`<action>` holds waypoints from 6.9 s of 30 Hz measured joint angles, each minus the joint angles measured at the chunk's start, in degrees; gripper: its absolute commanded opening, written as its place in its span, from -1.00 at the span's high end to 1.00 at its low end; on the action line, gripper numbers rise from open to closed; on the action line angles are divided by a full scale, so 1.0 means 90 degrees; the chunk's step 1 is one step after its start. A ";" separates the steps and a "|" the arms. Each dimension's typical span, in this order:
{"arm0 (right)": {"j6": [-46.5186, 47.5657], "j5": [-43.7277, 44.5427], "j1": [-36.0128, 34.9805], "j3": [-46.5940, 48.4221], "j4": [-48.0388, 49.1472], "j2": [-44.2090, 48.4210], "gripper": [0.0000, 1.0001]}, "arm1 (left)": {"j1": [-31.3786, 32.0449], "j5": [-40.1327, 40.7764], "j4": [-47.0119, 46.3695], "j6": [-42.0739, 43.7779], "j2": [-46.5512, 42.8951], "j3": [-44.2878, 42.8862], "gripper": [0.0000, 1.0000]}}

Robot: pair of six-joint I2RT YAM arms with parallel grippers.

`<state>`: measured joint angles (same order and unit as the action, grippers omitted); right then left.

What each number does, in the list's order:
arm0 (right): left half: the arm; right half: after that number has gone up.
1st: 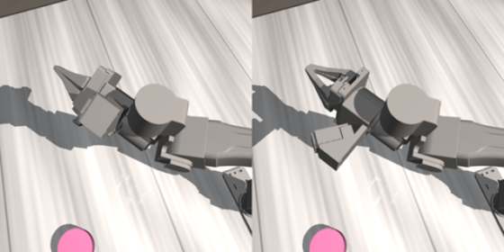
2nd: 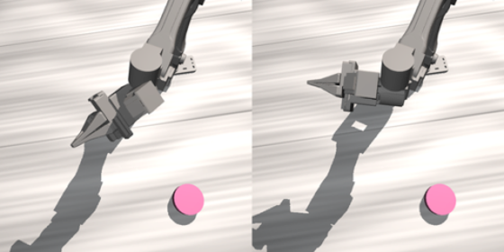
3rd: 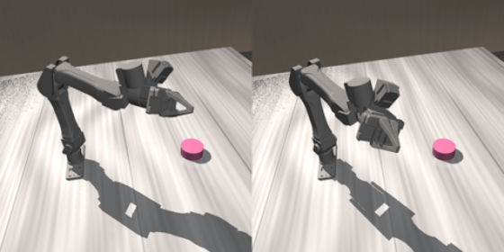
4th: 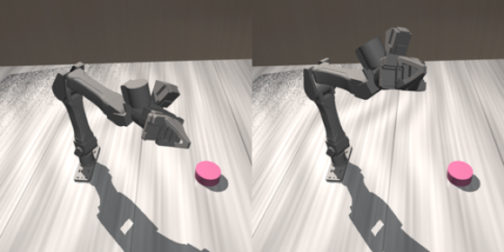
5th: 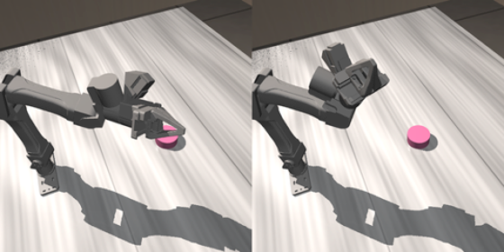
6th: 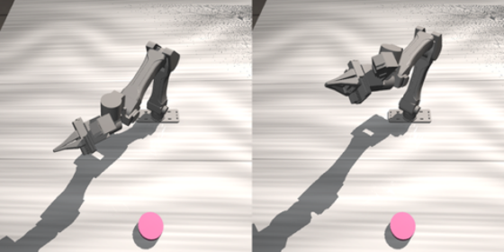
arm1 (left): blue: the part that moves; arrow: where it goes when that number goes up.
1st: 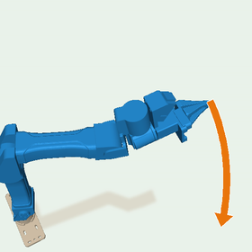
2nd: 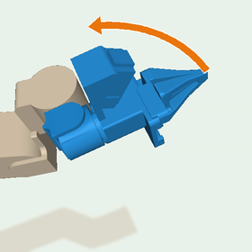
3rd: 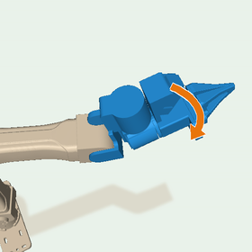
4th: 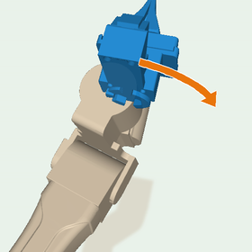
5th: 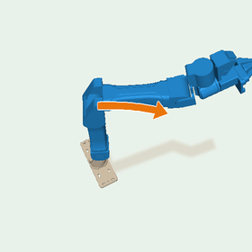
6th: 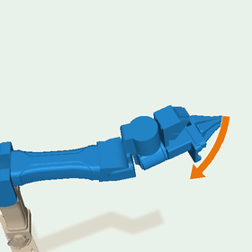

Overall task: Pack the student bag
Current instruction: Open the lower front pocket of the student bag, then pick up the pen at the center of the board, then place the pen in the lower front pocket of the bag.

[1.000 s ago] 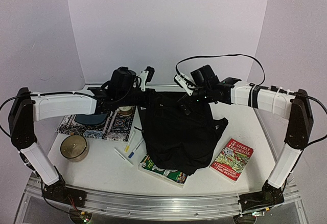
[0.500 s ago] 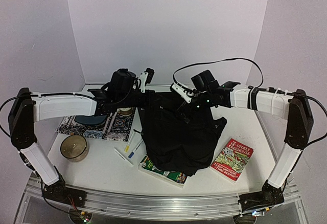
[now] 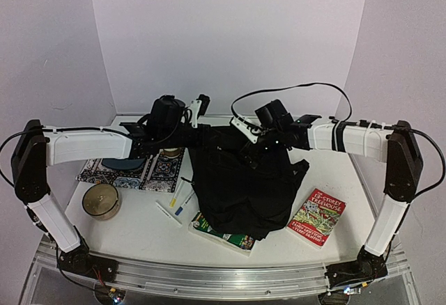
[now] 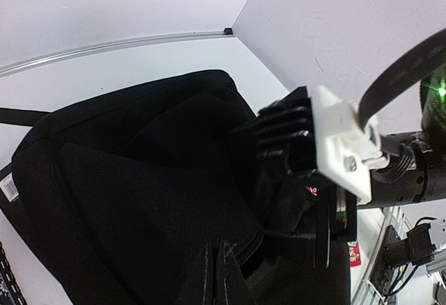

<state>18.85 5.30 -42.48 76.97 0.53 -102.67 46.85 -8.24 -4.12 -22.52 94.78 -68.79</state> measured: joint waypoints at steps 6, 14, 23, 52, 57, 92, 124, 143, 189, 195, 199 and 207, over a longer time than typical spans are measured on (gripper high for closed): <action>0.0063 0.0752 -0.0012 -0.0165 0.0448 0.0101 -0.39 | -0.0029 0.0143 -0.0045 0.0015 0.0000 0.0077 1.00; 0.0212 0.1086 -0.0041 -0.0562 0.0627 0.0808 0.27 | -0.0046 0.0263 -0.0046 0.0129 0.0004 0.0077 1.00; 0.0152 0.1204 -0.0064 -0.0572 0.0426 0.1044 0.86 | -0.0061 0.0301 0.0023 0.0519 0.0454 -0.0350 0.93; -0.1514 0.1537 -0.0216 0.0740 -0.1308 0.0593 1.00 | 0.0504 0.0826 0.0199 -0.0813 -0.0018 -0.0065 -0.99; -0.1628 0.1504 -0.0260 0.0802 -0.1353 0.0565 1.00 | 0.0819 0.1373 0.0364 -0.0904 0.0403 -0.0353 -0.99; -0.1620 0.1690 -0.0367 0.1111 -0.1379 0.0185 1.00 | 0.0431 0.2250 0.1785 -0.1122 -0.1403 0.1284 -0.82; -0.1613 0.1666 -0.0367 0.1112 -0.1369 0.0180 1.00 | -0.0255 0.1533 0.3535 -0.0764 0.0997 0.0862 0.49; -0.1592 0.1658 -0.0367 0.1112 -0.1367 0.0180 1.00 | -0.0248 0.1700 0.4293 -0.0478 0.1520 0.0190 1.00; -0.1675 0.0883 -0.0350 0.1325 -0.1392 0.0153 1.00 | 0.0747 -0.0361 0.0471 0.5895 -0.0444 -0.0040 1.00; -0.1722 0.0810 -0.0331 0.1327 -0.1394 0.0153 1.00 | 0.0749 -0.0053 0.0387 0.7064 -0.0187 -0.0040 1.00; -0.1737 0.0747 -0.0311 0.1354 -0.1400 0.0153 1.00 | 0.0753 0.0100 0.0385 0.7607 -0.0038 -0.0040 1.00; -0.1746 0.0609 -0.0316 0.1378 -0.1401 0.0155 1.00 | 0.0771 0.0191 0.0105 0.8696 0.0028 -0.0008 1.00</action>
<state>3.14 10.79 -45.32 89.37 -12.08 -101.27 53.79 -6.53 -3.18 55.74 95.04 -68.86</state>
